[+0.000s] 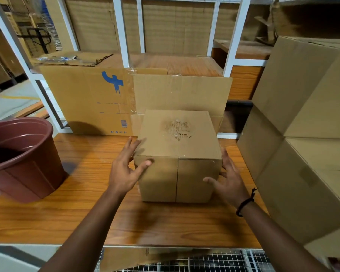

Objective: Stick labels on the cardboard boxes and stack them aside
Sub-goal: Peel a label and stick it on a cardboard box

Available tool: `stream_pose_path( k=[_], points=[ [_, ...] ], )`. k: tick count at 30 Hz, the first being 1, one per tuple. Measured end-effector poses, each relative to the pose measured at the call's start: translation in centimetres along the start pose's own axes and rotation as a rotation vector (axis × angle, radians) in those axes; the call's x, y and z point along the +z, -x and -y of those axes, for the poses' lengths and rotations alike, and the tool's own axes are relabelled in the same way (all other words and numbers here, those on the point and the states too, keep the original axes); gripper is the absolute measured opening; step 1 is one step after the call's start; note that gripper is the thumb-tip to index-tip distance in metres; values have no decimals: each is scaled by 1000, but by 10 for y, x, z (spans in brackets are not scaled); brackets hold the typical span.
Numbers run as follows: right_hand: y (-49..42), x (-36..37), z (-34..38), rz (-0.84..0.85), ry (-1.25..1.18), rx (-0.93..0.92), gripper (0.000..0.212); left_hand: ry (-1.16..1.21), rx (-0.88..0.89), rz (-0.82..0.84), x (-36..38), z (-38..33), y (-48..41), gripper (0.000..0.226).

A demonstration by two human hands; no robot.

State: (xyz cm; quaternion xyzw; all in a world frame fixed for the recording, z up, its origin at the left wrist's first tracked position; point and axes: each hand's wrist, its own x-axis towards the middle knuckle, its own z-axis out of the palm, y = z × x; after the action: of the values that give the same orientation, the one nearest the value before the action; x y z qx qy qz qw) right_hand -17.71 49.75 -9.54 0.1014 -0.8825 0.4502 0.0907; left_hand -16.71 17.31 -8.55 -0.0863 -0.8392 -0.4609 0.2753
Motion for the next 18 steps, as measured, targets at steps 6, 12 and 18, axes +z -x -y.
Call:
stream_pose_path(
  k=[6,12,18],
  points=[
    [5,25,-37,33,323,-245,107,-329,104,163,23,42,40,86],
    [-1,29,-26,15,345,-231,98,-426,48,209,26,39,29,89],
    [-23,-1,20,-26,300,-181,94,-396,81,74,0,-8,-11,63]
  ],
)
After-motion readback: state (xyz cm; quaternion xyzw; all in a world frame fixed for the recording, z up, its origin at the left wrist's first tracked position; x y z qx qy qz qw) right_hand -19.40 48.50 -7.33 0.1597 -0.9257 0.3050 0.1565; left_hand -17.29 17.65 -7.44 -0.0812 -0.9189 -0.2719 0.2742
